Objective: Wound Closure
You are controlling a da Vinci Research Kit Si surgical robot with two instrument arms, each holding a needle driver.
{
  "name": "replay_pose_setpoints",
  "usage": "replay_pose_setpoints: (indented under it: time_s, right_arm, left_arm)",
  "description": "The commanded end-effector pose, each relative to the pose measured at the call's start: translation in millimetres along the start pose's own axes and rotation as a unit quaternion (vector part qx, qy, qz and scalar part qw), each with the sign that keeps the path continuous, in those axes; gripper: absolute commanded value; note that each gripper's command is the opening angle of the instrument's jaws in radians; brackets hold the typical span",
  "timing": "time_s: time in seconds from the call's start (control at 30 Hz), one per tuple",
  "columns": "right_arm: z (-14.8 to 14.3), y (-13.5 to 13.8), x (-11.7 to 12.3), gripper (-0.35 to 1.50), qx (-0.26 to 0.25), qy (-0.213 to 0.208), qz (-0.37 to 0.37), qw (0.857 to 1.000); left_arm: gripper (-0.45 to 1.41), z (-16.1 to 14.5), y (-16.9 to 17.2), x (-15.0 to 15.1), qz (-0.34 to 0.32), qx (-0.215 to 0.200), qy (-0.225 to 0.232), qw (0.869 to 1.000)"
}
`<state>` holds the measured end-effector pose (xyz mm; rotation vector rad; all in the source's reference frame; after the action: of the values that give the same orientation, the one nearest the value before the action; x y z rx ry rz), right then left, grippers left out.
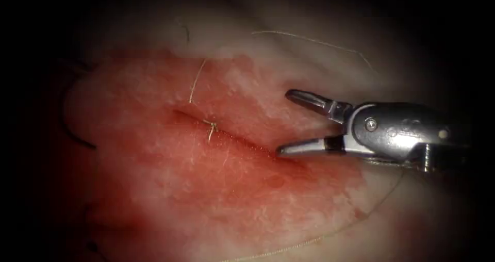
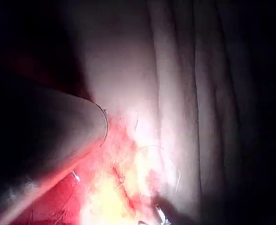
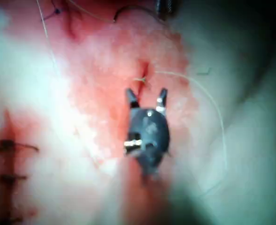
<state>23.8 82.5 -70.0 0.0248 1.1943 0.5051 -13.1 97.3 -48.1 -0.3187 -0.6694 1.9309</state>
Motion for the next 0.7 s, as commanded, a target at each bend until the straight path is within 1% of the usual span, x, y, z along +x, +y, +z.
replay_pose_setpoints:
  time_s: [0.03,0.2,0.3,0.4,0.43,0.47,0.5,0.53,0.57,0.6,0.7]
  right_arm:
    - [0.8,-0.2,-0.3,1.48,0.001,0.001,0.000,1.000]
    - [0.7,-0.2,-0.3,1.48,0.000,0.001,0.000,1.000]
    - [0.7,-0.3,-0.2,1.48,0.000,0.001,0.000,1.000]
    - [0.8,-0.3,-0.2,1.48,0.000,0.001,0.000,1.000]
    - [0.8,-0.3,-0.2,1.48,0.000,0.001,0.000,1.000]
    - [0.8,-0.3,-0.2,1.48,0.000,0.001,0.000,1.000]
    - [0.8,-0.3,-0.2,1.48,0.000,0.001,0.000,1.000]
    - [0.7,-0.3,-0.2,1.48,0.000,0.001,-0.003,1.000]
    - [0.7,-0.3,-0.2,1.48,0.000,0.000,-0.003,1.000]
    - [0.6,-0.3,-0.2,1.48,0.000,0.000,-0.003,1.000]
    - [0.5,-0.2,-0.1,1.48,-0.001,0.000,-0.002,1.000]
  left_arm:
    - [0.62,1.1,0.4,-0.2,-0.014,-0.002,-0.002,1.000]
    - [0.62,1.1,1.5,-1.7,-0.023,-0.008,-0.007,1.000]
    - [0.67,1.1,0.9,-2.1,-0.021,0.025,0.008,0.999]
    - [0.66,1.7,0.6,-2.5,-0.019,0.033,0.007,0.999]
    - [0.48,2.1,0.9,-2.8,-0.019,0.033,0.000,0.999]
    - [0.05,2.1,1.0,-2.8,-0.019,0.031,-0.007,0.999]
    - [-0.01,2.1,1.1,-2.9,-0.018,0.027,-0.010,0.999]
    - [-0.14,2.1,1.0,-2.9,-0.017,0.021,-0.024,0.999]
    - [-0.29,2.1,1.0,-3.0,-0.015,0.024,-0.029,0.999]
    - [-0.35,2.1,1.1,-3.2,-0.013,0.030,-0.040,0.999]
    - [-0.35,2.1,1.3,-3.7,-0.004,0.028,-0.053,0.998]
